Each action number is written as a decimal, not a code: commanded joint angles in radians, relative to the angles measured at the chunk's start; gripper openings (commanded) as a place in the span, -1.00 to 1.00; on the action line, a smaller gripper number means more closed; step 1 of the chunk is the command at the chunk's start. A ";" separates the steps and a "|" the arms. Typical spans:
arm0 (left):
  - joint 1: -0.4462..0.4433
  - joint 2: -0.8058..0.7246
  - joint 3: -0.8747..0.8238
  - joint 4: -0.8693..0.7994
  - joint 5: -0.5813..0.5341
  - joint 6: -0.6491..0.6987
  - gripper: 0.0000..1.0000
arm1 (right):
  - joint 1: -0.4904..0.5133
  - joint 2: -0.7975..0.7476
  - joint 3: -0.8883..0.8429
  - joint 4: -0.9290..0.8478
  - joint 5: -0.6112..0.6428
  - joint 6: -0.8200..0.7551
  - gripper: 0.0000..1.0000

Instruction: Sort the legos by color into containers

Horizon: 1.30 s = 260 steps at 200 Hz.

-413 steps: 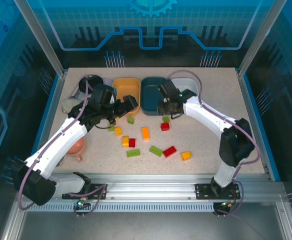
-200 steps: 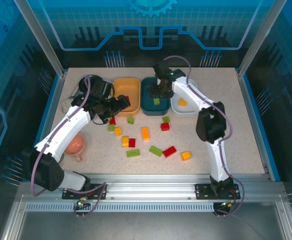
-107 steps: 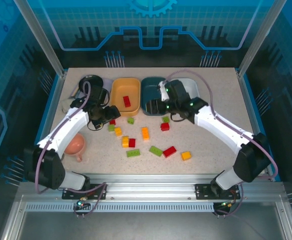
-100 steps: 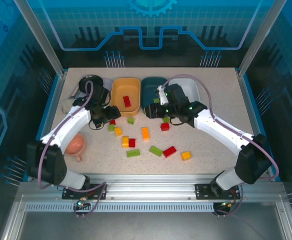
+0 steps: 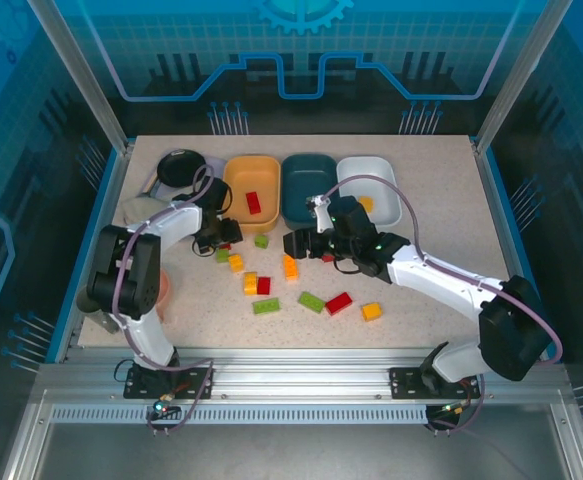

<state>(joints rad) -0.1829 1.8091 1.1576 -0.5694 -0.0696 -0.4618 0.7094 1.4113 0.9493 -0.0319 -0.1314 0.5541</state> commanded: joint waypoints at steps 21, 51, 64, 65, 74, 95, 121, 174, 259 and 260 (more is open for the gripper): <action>0.018 0.068 0.048 0.030 -0.045 0.029 0.21 | 0.010 -0.033 0.003 -0.009 0.017 0.019 0.41; 0.022 0.088 0.057 0.036 -0.048 0.029 -0.08 | 0.012 -0.028 0.010 -0.024 0.021 0.026 0.41; 0.021 0.089 0.052 0.027 -0.068 0.019 -0.20 | 0.011 -0.023 0.014 -0.029 0.019 0.026 0.41; 0.021 0.088 0.053 0.027 -0.070 0.019 -0.21 | 0.010 -0.022 0.014 -0.029 0.019 0.026 0.41; 0.022 0.079 0.042 0.025 -0.079 0.014 -0.28 | 0.011 -0.020 0.019 -0.032 0.020 0.026 0.41; 0.020 0.026 -0.001 0.016 -0.109 -0.009 -0.45 | 0.012 -0.018 0.024 -0.031 0.027 0.023 0.41; 0.020 -0.098 -0.040 -0.063 -0.186 -0.058 -0.57 | 0.010 -0.020 0.047 -0.037 0.052 0.012 0.41; 0.016 -0.201 0.170 -0.236 -0.147 -0.032 -0.54 | -0.012 0.011 0.128 -0.049 0.087 0.009 0.41; -0.041 0.330 0.747 -0.429 -0.125 0.002 -0.52 | -0.137 0.155 0.307 -0.199 0.102 0.068 0.40; -0.041 0.335 0.749 -0.432 -0.126 0.002 -0.52 | -0.138 0.155 0.307 -0.199 0.102 0.069 0.40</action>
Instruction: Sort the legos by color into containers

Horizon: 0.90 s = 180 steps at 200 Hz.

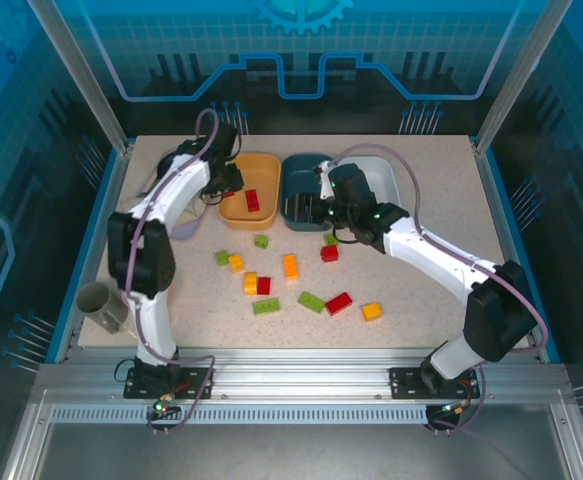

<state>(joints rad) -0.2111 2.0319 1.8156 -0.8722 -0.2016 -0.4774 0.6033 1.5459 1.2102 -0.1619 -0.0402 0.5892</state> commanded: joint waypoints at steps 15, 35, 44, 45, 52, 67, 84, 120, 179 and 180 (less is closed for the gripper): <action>-0.014 0.175 0.138 -0.157 -0.001 0.016 -0.52 | -0.043 0.018 0.041 -0.082 0.011 0.041 0.40; -0.018 0.226 0.172 -0.176 0.002 0.015 -0.47 | -0.048 0.007 0.022 -0.098 0.015 0.044 0.40; -0.022 0.237 0.181 -0.187 -0.006 0.014 -0.40 | -0.050 -0.002 0.007 -0.107 0.019 0.044 0.40; -0.022 0.238 0.181 -0.189 -0.007 0.013 -0.39 | -0.050 -0.002 0.005 -0.107 0.020 0.045 0.40; -0.023 0.240 0.181 -0.192 -0.005 0.011 -0.30 | -0.051 -0.011 -0.007 -0.116 0.023 0.047 0.40; -0.028 0.234 0.177 -0.194 -0.001 0.006 -0.13 | -0.052 -0.033 -0.041 -0.137 0.040 0.047 0.40; -0.036 0.215 0.175 -0.189 0.015 0.005 0.17 | -0.052 -0.065 -0.077 -0.189 0.075 0.050 0.40; -0.062 0.118 0.186 -0.168 0.072 -0.011 0.53 | -0.071 -0.159 -0.116 -0.519 0.198 0.131 0.40; -0.173 -0.368 -0.286 0.234 0.393 -0.050 0.77 | -0.143 -0.359 -0.280 -0.888 0.074 0.601 0.43; -0.174 -0.377 -0.297 0.240 0.400 -0.050 0.77 | -0.142 -0.363 -0.286 -0.886 0.073 0.611 0.43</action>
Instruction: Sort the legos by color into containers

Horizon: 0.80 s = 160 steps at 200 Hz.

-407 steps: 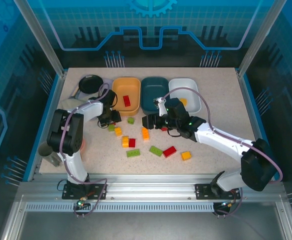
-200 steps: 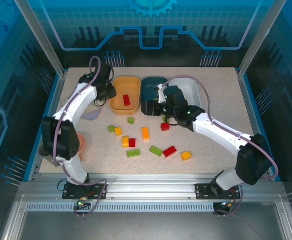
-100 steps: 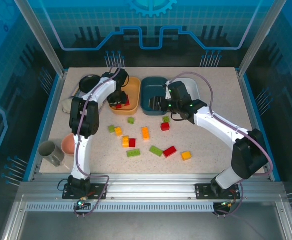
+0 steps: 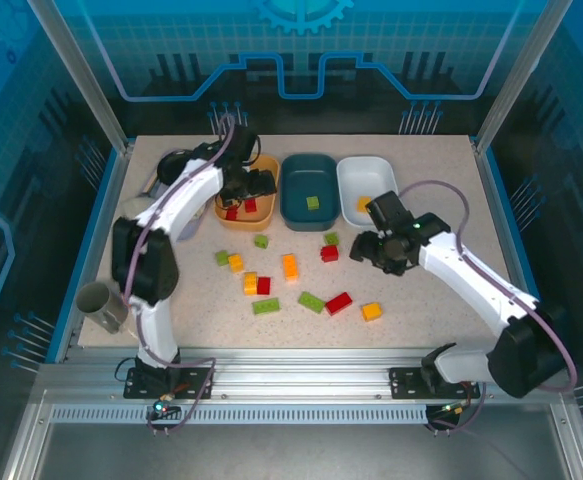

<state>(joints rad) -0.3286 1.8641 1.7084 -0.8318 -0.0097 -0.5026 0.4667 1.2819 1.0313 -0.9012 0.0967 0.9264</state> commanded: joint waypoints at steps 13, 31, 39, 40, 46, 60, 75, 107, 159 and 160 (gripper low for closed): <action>-0.098 -0.315 -0.320 0.271 0.272 -0.043 0.80 | -0.004 -0.132 -0.180 -0.124 -0.068 0.389 0.43; -0.178 -0.443 -0.463 0.338 0.317 -0.060 0.83 | -0.008 -0.153 -0.251 -0.083 -0.090 0.509 0.44; -0.216 -0.487 -0.510 0.353 0.328 -0.071 0.83 | -0.008 -0.159 -0.277 -0.067 -0.103 0.562 0.45; -0.220 -0.492 -0.516 0.355 0.328 -0.073 0.83 | -0.008 -0.160 -0.280 -0.066 -0.104 0.569 0.45; -0.250 -0.521 -0.548 0.362 0.330 -0.080 0.83 | -0.009 -0.161 -0.297 -0.051 -0.116 0.603 0.45; -0.316 -0.578 -0.612 0.376 0.327 -0.085 0.84 | -0.010 -0.158 -0.334 -0.012 -0.133 0.656 0.46; -0.365 -0.617 -0.670 0.388 0.319 -0.093 0.84 | -0.012 -0.143 -0.370 0.037 -0.153 0.694 0.48; -0.400 -0.652 -0.730 0.397 0.291 -0.115 0.85 | -0.013 -0.105 -0.418 0.145 -0.190 0.733 0.48; -0.432 -0.639 -0.716 0.398 0.250 -0.120 0.84 | -0.014 -0.102 -0.425 0.187 -0.178 0.710 0.47; -0.433 -0.639 -0.716 0.398 0.250 -0.121 0.84 | -0.014 -0.102 -0.426 0.188 -0.179 0.710 0.47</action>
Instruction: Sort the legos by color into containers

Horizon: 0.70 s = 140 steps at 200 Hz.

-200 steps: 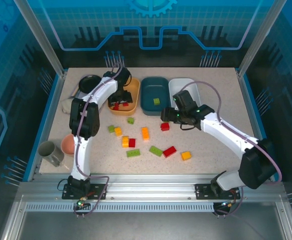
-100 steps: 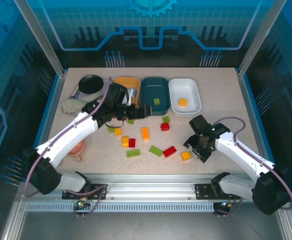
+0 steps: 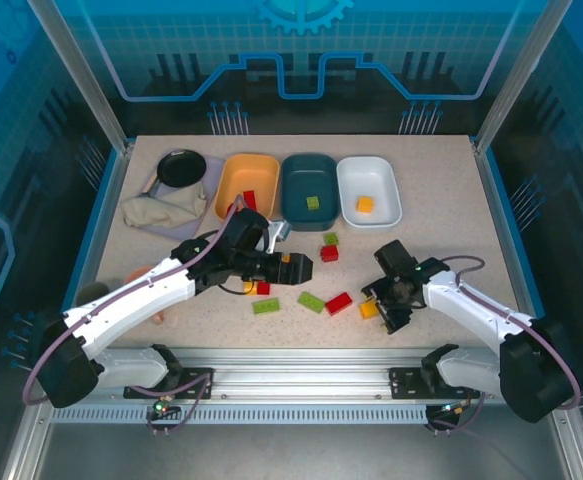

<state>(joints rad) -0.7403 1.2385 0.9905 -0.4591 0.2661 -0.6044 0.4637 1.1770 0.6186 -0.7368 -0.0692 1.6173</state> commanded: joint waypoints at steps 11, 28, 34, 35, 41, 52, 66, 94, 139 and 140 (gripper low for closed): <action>-0.028 -0.011 0.004 0.026 -0.034 -0.021 0.83 | -0.011 0.001 -0.021 0.029 -0.017 0.019 0.45; -0.037 -0.008 0.003 0.030 -0.040 -0.026 0.83 | -0.012 -0.002 -0.031 0.056 -0.011 0.018 0.44; -0.040 -0.008 0.002 0.031 -0.043 -0.028 0.83 | -0.011 0.002 -0.032 0.062 -0.008 0.020 0.44; -0.041 -0.008 0.002 0.030 -0.044 -0.028 0.83 | -0.011 0.002 -0.033 0.063 -0.008 0.021 0.43; -0.043 -0.008 0.001 0.031 -0.046 -0.030 0.83 | -0.011 0.008 -0.037 0.074 -0.008 0.026 0.43; -0.047 -0.007 -0.002 0.036 -0.047 -0.032 0.83 | -0.011 0.023 -0.046 0.112 -0.016 0.037 0.37; -0.052 -0.005 -0.007 0.039 -0.046 -0.035 0.83 | -0.010 0.054 -0.046 0.140 -0.022 0.039 0.26; -0.054 -0.010 -0.015 0.040 -0.051 -0.042 0.83 | -0.010 0.108 -0.031 0.168 -0.029 0.031 -0.06; -0.056 -0.008 0.000 0.042 -0.063 -0.049 0.83 | -0.013 0.081 0.039 0.073 0.051 -0.030 -0.50; -0.056 -0.008 0.002 0.043 -0.064 -0.050 0.83 | -0.013 0.079 0.045 0.067 0.057 -0.036 -0.50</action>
<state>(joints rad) -0.7883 1.2385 0.9897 -0.4351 0.2245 -0.6331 0.4637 1.2800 0.5976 -0.5854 -0.0872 1.6348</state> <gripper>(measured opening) 0.915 0.337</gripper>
